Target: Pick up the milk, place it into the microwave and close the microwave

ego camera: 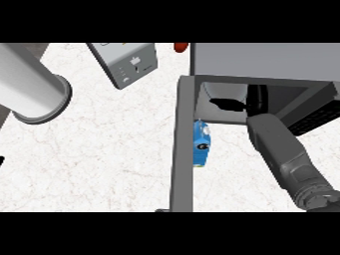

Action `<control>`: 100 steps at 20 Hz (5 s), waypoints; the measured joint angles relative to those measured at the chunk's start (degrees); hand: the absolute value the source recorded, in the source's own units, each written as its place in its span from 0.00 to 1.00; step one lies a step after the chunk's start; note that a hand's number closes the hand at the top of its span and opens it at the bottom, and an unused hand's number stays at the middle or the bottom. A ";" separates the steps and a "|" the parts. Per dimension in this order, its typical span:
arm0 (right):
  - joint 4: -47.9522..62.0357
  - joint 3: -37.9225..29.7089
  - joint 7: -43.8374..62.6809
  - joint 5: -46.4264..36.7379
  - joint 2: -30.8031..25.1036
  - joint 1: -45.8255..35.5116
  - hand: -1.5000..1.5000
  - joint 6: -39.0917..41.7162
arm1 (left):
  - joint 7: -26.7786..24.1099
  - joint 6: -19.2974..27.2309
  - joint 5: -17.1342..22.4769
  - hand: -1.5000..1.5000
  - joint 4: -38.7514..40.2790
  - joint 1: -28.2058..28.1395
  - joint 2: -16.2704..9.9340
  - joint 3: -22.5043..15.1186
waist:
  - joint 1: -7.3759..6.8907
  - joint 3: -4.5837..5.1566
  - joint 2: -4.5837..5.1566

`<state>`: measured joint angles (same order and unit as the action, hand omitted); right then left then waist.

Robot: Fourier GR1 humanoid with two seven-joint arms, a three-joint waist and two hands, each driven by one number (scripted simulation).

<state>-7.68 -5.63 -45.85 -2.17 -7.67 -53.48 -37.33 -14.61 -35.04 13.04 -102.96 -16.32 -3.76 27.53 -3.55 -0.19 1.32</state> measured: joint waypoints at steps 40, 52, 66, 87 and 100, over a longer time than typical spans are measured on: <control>-66.09 10.80 1.21 13.74 2.09 60.79 0.00 35.28 | 6.04 0.58 -16.81 1.00 -1.90 7.40 3.66 -27.68 | 4.96 0.26 -1.59; -83.07 5.78 6.62 17.98 -4.45 70.99 0.00 38.05 | 2.77 17.44 -26.13 1.00 15.17 24.43 3.57 -45.90 | 4.68 0.23 -1.37; -94.91 3.32 12.80 22.94 -9.15 71.39 0.00 43.52 | 7.03 39.73 -13.92 0.00 39.13 43.91 3.32 -71.74 | 6.92 0.27 -0.96; -107.16 4.87 22.85 30.21 -16.54 63.92 0.00 50.75 | 0.49 53.67 13.94 1.00 47.72 62.68 2.94 -77.35 | 18.87 0.44 1.56; -110.20 4.04 27.37 34.77 -20.06 61.66 0.00 52.75 | -0.39 58.92 21.07 1.00 52.65 68.85 2.12 -76.73 | 23.59 0.33 2.54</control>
<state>-117.88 -1.59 -18.48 32.59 -27.73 8.18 15.41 -15.00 23.88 34.11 -50.30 52.53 -1.64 -49.20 20.04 0.14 3.86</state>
